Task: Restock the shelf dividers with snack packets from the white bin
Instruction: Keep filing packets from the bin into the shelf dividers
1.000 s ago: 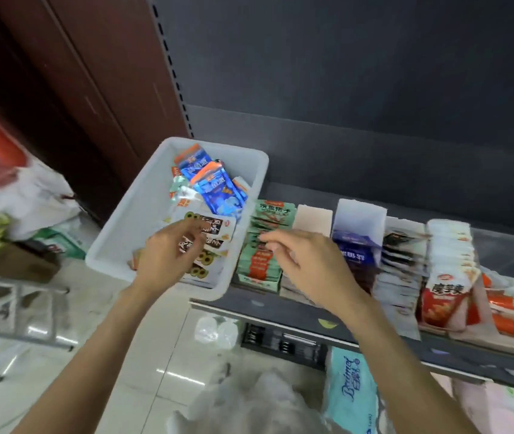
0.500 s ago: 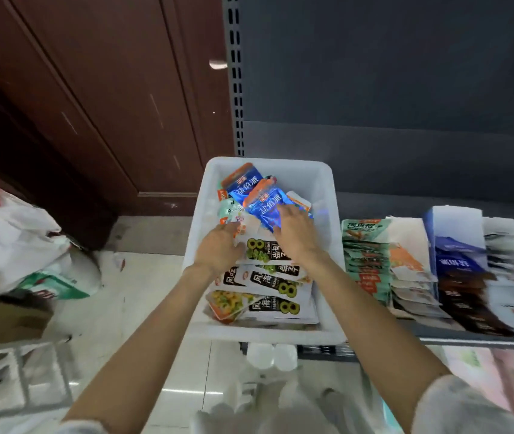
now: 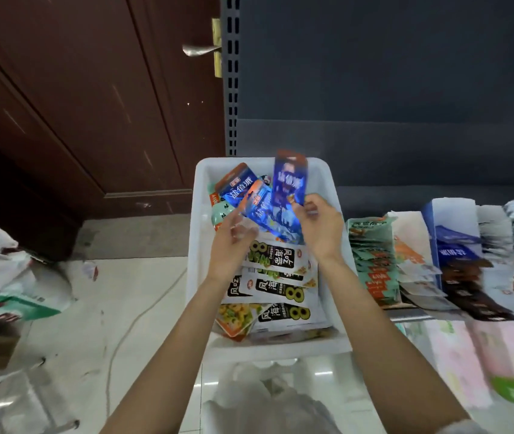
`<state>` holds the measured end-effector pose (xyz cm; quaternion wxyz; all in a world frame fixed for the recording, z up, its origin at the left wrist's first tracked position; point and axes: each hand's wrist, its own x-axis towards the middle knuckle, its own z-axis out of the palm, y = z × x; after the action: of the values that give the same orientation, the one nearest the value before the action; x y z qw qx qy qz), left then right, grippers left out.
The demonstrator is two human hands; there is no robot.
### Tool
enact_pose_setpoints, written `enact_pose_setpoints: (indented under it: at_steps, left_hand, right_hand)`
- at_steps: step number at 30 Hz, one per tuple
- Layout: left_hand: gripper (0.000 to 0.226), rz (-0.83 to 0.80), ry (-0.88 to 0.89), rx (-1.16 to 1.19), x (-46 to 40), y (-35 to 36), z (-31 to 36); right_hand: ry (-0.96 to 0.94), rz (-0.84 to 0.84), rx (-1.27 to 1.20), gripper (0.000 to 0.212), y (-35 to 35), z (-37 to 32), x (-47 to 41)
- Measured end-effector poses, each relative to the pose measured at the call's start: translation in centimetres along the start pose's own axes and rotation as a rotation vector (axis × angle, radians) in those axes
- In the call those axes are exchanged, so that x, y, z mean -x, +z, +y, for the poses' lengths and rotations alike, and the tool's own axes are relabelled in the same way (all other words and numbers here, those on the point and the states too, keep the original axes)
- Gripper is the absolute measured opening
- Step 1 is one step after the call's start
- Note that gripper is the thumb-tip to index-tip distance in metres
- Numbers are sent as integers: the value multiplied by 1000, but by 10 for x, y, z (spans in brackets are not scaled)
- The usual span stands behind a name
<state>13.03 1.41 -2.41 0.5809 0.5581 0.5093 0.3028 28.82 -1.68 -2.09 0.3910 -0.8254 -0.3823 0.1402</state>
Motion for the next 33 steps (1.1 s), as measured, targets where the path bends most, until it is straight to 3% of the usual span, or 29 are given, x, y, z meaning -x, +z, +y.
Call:
enact_pose_setpoints:
  at_steps: [4,6,8,10,12,14,17,22,27,28,30,31,33]
  left_hand:
    - [48,-94,151,142,36,-2,35]
    - [53,-230,157,195,51,6,52]
    - [41,-273,191,193,61,20,58]
    - [15,-143,249,125,62,34,57]
    - [16,16,244,55,58,41,50]
    - [21,81,238,44,52,46,49]
    - [17,41,291,31,52,57,64]
    - [9,-187,417,-25,56,106,94]
    - [17,-538,568,-317,42,167,118]
    - [19,-617,599,-372,39,179,125]
    - [19,-668,682,-465,32,205,137]
    - [19,-634,732,-489,29,218,142]
    - [30,-506,847,-498,24,240,146]
  right_hand:
    - [-121,93,-218,5,-36,-16,39]
    - [-347,131,-114,4,-43,-17,60]
    - [-560,211,81,12,-41,-12,75]
    - [-668,275,205,12,-40,-7,80]
    - [-692,261,230,12,-47,-4,79]
    - [-676,266,207,19,-65,0,76]
    - [-543,279,48,22,-111,9,70]
    - [-331,262,-61,33,-188,33,54]
    - [-201,191,-141,58,-250,59,41]
    - [-184,163,-112,57,-262,64,38]
    - [-184,164,-5,29,-278,76,32]
    - [-173,216,51,13,-283,81,30]
    - [-112,351,40,14,-287,94,28]
